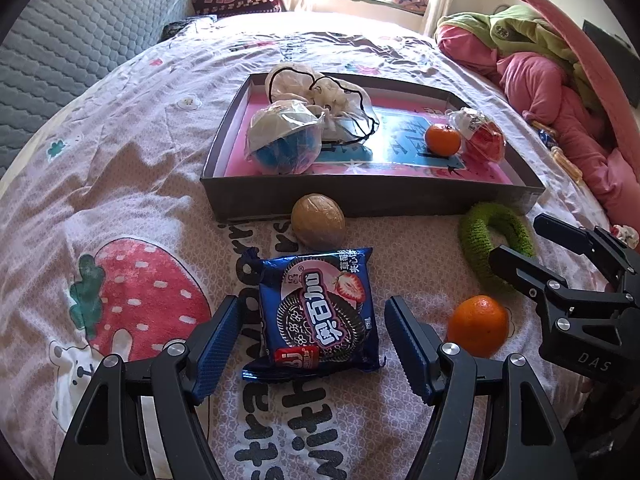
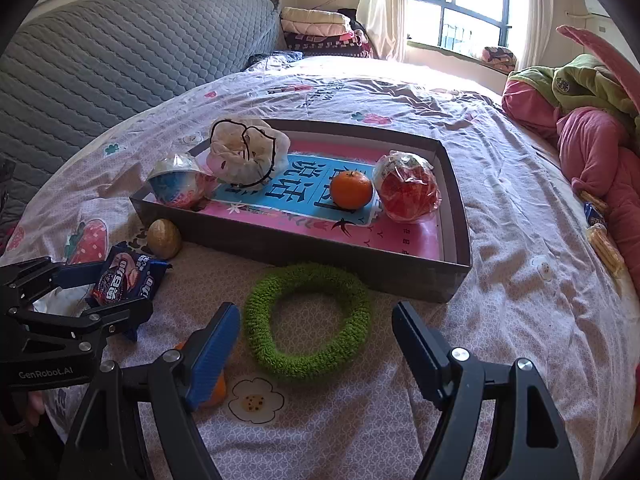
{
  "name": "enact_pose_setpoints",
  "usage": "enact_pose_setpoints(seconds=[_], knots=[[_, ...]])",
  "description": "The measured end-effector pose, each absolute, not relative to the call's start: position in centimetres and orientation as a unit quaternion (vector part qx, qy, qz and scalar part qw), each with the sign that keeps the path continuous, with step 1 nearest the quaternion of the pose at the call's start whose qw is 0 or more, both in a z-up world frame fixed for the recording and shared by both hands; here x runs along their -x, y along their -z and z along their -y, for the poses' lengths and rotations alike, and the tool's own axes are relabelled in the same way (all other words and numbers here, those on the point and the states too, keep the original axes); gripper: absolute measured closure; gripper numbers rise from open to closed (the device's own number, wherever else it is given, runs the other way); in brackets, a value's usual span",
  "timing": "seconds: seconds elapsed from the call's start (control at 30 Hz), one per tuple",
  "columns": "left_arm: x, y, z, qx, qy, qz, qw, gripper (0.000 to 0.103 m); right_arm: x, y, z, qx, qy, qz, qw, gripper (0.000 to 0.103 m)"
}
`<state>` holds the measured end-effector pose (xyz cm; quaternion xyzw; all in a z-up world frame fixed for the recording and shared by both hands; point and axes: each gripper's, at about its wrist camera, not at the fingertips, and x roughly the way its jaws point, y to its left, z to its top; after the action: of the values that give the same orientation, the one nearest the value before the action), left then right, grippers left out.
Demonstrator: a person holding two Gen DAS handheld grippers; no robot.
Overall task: Organize objects
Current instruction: 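Move left tool to the blue cookie packet while right tool approaches the green ring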
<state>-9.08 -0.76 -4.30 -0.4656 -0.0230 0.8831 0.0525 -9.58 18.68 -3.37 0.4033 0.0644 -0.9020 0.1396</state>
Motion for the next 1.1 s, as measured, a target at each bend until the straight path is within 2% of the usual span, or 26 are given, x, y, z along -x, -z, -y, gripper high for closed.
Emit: enact_pose_setpoints(seconds=[0.93, 1.03, 1.1], knots=[[10.5, 5.4, 0.7, 0.477, -0.878, 0.03, 0.024, 0.028, 12.5, 5.7, -17.6, -0.458, 0.881, -0.051, 0.104, 0.022], [10.6, 5.5, 0.5, 0.477, -0.878, 0.024, 0.021, 0.028, 12.5, 5.7, -17.7, -0.461, 0.88, -0.049, 0.104, 0.024], [10.6, 5.5, 0.4, 0.475, -0.879, 0.02, 0.019, 0.028, 12.4, 5.7, -17.8, -0.459, 0.881, -0.048, 0.104, 0.029]])
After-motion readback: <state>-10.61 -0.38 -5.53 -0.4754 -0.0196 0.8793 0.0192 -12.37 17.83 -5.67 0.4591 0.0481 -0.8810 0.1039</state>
